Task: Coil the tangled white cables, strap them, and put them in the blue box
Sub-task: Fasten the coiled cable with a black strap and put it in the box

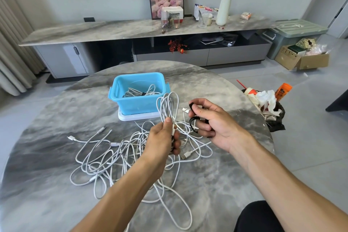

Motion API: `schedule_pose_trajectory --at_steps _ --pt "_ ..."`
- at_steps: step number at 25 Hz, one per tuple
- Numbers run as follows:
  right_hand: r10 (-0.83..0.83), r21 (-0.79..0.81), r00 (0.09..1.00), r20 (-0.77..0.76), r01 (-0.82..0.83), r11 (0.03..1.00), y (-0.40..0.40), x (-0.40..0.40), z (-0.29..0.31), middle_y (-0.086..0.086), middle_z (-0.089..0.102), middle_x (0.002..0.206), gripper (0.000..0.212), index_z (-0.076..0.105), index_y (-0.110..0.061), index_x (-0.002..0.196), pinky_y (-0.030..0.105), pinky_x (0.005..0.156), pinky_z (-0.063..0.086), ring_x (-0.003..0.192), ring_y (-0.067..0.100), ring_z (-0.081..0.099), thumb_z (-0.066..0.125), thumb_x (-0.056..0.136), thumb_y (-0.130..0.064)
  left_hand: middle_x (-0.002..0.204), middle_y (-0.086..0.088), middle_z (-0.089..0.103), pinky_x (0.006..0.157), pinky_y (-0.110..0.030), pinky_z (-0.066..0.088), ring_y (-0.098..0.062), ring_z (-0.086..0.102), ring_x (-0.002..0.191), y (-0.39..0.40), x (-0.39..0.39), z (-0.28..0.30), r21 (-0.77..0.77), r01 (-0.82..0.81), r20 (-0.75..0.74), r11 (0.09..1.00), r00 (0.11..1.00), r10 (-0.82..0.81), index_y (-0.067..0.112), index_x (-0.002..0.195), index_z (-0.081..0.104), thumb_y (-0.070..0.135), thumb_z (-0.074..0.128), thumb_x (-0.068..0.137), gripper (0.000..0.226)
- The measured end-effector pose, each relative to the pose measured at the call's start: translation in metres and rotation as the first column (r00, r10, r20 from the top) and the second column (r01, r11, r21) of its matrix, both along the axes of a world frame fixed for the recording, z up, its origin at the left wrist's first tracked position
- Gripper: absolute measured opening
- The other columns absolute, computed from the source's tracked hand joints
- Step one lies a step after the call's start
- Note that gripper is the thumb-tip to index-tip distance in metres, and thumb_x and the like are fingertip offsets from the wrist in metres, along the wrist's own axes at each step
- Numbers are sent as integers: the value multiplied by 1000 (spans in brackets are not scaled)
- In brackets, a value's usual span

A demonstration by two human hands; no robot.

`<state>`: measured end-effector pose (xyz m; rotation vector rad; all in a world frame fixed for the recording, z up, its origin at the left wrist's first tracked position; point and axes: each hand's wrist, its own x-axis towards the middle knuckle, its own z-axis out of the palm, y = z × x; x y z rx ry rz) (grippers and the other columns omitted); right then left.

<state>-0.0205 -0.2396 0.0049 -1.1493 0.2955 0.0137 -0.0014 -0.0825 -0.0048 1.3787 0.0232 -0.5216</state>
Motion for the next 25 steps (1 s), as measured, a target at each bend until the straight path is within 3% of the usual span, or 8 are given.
schedule_pose_trajectory --at_steps 5,9,11,15,20,22,25 --pt "16 111 1000 -14 -15 994 2 -3 6 5 71 91 19 62 -14 111 13 34 14 36 2 28 55 95 -9 62 -2 49 40 -23 34 -14 42 47 0 0 1 -22 -25 -9 999 1000 25 10 82 46 31 37 106 33" --pt "64 77 998 27 -65 995 10 -5 14 6 72 96 18 60 -10 110 16 35 17 41 6 39 55 93 -6 62 -3 51 42 -24 34 -15 43 47 1 1 3 -8 -51 13 999 999 51 10 81 49 33 37 106 36" --pt "96 3 994 59 -96 995 15 -7 17 9 73 85 15 62 -10 100 16 34 20 40 8 42 62 86 -11 60 -2 50 41 -25 34 -14 43 47 1 0 6 -11 -36 17 999 999 37 10 82 50 31 37 106 35" --pt "142 -364 989 29 -122 923 34 -9 17 2 60 56 4 68 -13 87 15 36 21 36 7 36 70 87 -16 56 -4 53 42 -23 36 -14 40 46 2 -5 12 52 54 107 997 992 -59 10 69 45 16 32 106 40" --pt "101 -480 991 88 -47 876 47 -7 16 0 59 58 12 68 -8 98 16 40 31 45 7 40 56 99 -9 47 4 54 55 -39 58 -14 46 43 7 -4 20 118 124 140 985 980 -140 10 68 43 9 30 103 38" --pt "162 -511 981 104 -87 855 43 -11 21 -1 64 65 10 65 -9 103 20 41 35 52 11 52 57 98 -8 52 -1 53 49 -35 55 -13 46 45 11 2 22 130 127 159 983 976 -147 11 70 46 12 33 103 36" --pt "204 -526 974 103 -121 842 37 -18 27 -2 71 73 5 63 -11 98 23 40 38 56 16 60 62 95 -7 56 -1 43 39 -21 31 -12 36 44 13 8 23 101 136 147 986 978 -149 15 74 45 24 35 106 35"
